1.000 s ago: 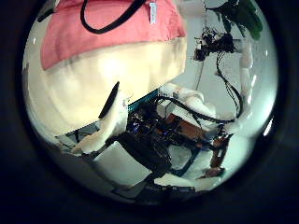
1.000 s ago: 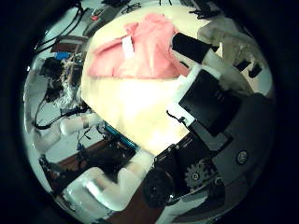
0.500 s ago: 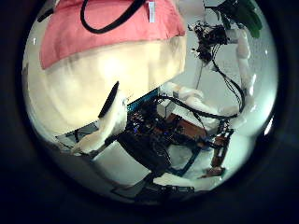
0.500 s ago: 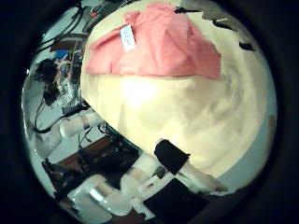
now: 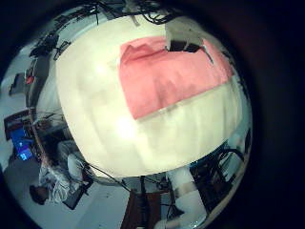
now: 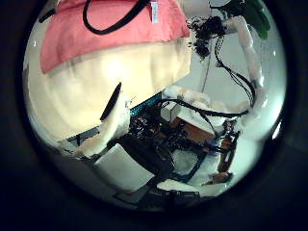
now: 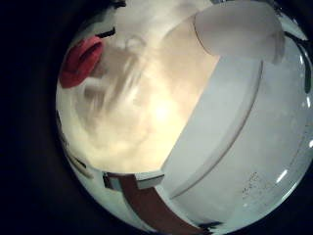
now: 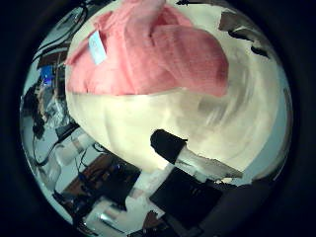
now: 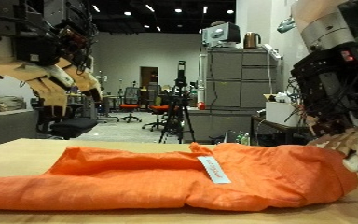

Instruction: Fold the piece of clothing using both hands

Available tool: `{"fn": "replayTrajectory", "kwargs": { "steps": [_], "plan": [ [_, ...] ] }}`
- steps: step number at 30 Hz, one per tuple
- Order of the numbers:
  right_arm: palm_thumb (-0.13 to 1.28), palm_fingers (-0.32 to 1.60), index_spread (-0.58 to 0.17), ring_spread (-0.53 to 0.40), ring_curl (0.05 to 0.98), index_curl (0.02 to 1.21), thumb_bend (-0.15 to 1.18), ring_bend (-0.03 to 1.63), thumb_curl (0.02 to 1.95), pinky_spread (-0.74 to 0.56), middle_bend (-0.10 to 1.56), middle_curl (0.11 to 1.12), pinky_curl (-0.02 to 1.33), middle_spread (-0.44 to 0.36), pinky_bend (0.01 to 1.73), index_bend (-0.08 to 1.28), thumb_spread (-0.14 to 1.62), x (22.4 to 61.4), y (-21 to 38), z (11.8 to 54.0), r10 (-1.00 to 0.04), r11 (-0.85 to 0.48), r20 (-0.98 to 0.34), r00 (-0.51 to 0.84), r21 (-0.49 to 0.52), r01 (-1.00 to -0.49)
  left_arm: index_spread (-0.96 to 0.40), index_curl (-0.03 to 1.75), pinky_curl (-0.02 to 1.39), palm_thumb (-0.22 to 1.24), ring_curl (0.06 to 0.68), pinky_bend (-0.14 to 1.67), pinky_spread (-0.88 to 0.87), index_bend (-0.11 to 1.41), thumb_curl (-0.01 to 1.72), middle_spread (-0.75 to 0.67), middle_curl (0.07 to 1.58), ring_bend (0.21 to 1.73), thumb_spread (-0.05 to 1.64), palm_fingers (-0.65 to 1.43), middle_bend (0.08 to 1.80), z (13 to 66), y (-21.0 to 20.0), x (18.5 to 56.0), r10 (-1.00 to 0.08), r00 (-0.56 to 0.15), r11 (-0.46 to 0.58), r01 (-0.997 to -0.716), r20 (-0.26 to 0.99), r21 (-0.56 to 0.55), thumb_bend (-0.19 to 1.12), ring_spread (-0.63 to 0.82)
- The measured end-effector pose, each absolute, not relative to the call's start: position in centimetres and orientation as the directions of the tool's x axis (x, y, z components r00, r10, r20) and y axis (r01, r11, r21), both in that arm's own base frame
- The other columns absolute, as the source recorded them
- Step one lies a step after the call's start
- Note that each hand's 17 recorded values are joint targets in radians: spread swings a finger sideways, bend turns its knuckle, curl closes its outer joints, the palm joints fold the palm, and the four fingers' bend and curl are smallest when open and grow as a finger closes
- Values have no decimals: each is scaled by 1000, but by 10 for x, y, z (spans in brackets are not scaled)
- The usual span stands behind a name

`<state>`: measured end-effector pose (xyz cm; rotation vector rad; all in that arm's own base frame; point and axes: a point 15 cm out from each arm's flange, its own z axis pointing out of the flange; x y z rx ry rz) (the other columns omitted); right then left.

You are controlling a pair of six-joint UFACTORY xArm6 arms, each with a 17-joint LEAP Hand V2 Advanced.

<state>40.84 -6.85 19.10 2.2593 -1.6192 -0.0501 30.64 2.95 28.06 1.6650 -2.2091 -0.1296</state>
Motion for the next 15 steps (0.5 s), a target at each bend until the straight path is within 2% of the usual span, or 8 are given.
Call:
{"fn": "replayTrajectory", "kwargs": {
  "steps": [7, 9, 10, 11, 15],
  "plan": [
    [340, 713, -346, -347, 435, 465, -26, 1063, 324, -603, 706, 554, 328, -221, 1019, 230, 844, 408, -66, 178, -923, -274, 166, 347, 350, -896, -123, 365, 343, 539, 216, 386, 151, 177, 303, 102, 303, 529, 1160, 158, 180, 277, 29, 306, -943, -232, 297, -908, 237, 295, -17, 252],
    [443, 927, -404, -350, 442, 491, 3, 1086, 340, -622, 749, 583, 328, -245, 1035, 282, 900, 411, -62, 175, -920, -284, 163, 357, 353, -891, -123, 365, 343, 539, 216, 386, 151, 177, 303, 105, 303, 529, 1160, 158, 180, 277, 29, 305, -943, -231, 298, -907, 238, 298, -17, 252],
    [477, 1031, -424, -349, 448, 522, 6, 1087, 347, -626, 781, 602, 327, -253, 1023, 346, 915, 412, -60, 174, -919, -287, 160, 360, 353, -890, -123, 365, 343, 539, 216, 386, 151, 177, 303, 105, 303, 529, 1160, 158, 180, 277, 29, 305, -943, -232, 298, -907, 238, 297, -17, 252],
    [497, 1058, -432, -348, 444, 525, 9, 1077, 353, -622, 782, 602, 331, -256, 1028, 356, 920, 414, -60, 174, -919, -289, 160, 359, 345, -893, -123, 365, 343, 539, 216, 386, 151, 177, 303, 106, 303, 529, 1160, 158, 180, 277, 29, 305, -943, -231, 297, -908, 238, 297, -17, 252],
    [666, 1288, -446, -309, 493, 670, 39, 1114, 396, -543, 892, 671, 387, -248, 1077, 608, 948, 423, -59, 174, -920, -296, 161, 357, 309, -904, -123, 365, 343, 539, 215, 387, 151, 178, 303, 107, 303, 528, 1160, 158, 180, 279, 29, 304, -944, -230, 295, -909, 236, 294, -17, 252]
  ]
}}
